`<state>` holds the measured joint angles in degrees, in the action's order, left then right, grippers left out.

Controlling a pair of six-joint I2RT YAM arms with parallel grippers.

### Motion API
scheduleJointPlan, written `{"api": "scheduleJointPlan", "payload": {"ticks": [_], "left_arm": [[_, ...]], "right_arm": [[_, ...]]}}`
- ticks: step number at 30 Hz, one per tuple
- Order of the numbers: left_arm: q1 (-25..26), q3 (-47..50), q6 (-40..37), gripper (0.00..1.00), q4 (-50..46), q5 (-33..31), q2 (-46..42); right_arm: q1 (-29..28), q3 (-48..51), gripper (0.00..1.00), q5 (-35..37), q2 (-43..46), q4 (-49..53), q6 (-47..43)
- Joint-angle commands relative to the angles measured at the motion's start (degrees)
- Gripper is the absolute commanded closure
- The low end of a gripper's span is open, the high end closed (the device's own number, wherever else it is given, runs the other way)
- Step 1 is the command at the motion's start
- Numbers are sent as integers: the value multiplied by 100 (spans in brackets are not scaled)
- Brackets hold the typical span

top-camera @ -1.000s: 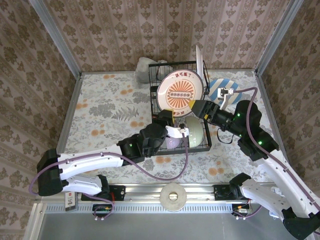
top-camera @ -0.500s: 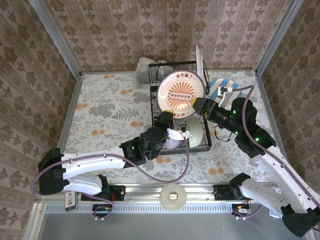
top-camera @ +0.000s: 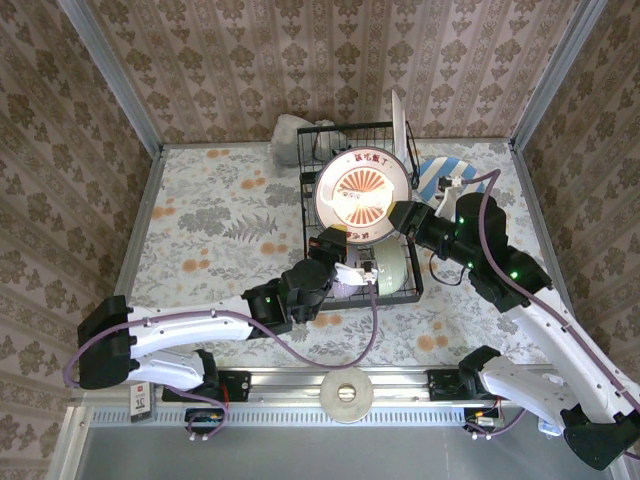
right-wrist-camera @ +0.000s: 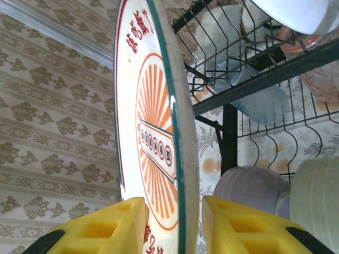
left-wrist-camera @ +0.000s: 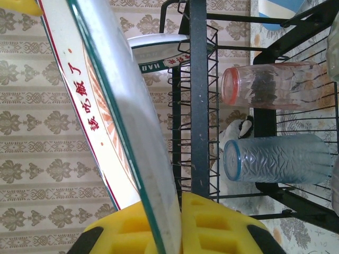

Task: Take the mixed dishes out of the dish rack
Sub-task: Place the plate on the plate.

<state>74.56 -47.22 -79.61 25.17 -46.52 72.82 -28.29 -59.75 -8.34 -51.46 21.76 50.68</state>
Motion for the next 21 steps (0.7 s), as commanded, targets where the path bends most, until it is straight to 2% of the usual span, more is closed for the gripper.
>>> {"api": "scheduleJointPlan", "payload": {"ticks": [1, 5, 21], "left_arm": [[41, 27, -166, 100, 479, -138, -48], [49, 90, -251, 100, 594, -160, -50], [93, 215, -476, 100, 902, -172, -40]], "right_arm": [[-28, -268, 70, 155, -62, 276, -150], [-38, -305, 75, 113, -135, 303, -174], [-38, -235, 85, 192, -267, 343, -200]]}}
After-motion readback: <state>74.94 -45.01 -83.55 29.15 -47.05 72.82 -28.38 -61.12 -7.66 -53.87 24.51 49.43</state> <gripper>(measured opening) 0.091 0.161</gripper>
